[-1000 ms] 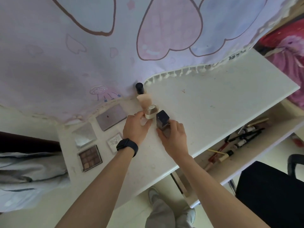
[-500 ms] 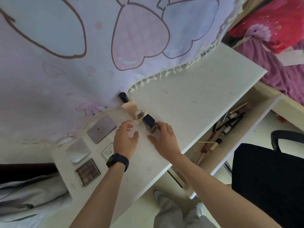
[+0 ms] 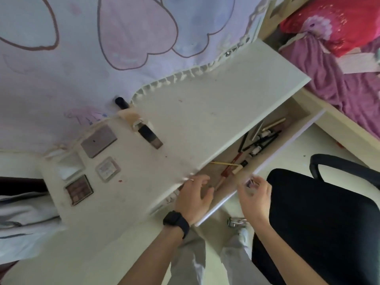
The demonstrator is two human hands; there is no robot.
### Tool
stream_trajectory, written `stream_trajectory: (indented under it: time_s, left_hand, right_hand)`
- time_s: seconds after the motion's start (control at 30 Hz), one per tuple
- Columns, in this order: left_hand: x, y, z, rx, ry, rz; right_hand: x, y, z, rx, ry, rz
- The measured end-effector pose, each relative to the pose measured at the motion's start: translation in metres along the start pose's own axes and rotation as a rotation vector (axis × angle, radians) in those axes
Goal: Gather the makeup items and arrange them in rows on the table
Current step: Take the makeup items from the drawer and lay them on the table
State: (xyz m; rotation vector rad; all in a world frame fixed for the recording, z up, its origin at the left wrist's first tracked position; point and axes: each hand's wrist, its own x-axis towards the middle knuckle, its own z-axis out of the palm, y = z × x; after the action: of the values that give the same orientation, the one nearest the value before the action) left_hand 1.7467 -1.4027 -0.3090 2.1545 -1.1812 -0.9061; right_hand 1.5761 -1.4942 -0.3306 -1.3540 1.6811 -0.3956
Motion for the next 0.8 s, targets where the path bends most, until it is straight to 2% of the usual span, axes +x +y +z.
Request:
stream_trajectory:
  time_s: [0.07,0.17,0.23,0.3,0.37,0.5,0.63,0.8]
  left_hand:
    - [0.004,0.013,0.033,0.106,-0.174,0.002]
    - [0.02,0.027,0.071,0.253,-0.382,-0.074]
    - [0.031,0.031,0.09,0.364,-0.382,-0.1]
    - [0.036,0.034,0.102,0.482,-0.326,-0.1]
    - [0.036,0.036,0.108,0.539,-0.303,-0.123]
    - [0.031,0.036,0.111,0.604,-0.315,-0.117]
    - [0.02,0.037,0.119,0.617,-0.371,-0.076]
    - [0.019,0.032,0.133,0.676,-0.401,-0.045]
  right_hand:
    - [0.033,0.01,-0.02,0.041,0.008,0.159]
    - [0.086,0.007,-0.032,0.207,-0.175,0.353]
    - [0.112,0.001,-0.035,0.278,-0.318,0.414]
    - [0.126,0.0,-0.033,0.198,-0.38,0.395]
    - [0.132,0.002,-0.03,0.134,-0.382,0.384]
    - [0.131,0.011,-0.023,0.273,-0.337,0.401]
    - [0.124,0.028,-0.03,0.304,-0.286,0.426]
    - [0.13,0.045,-0.034,0.372,-0.332,0.458]
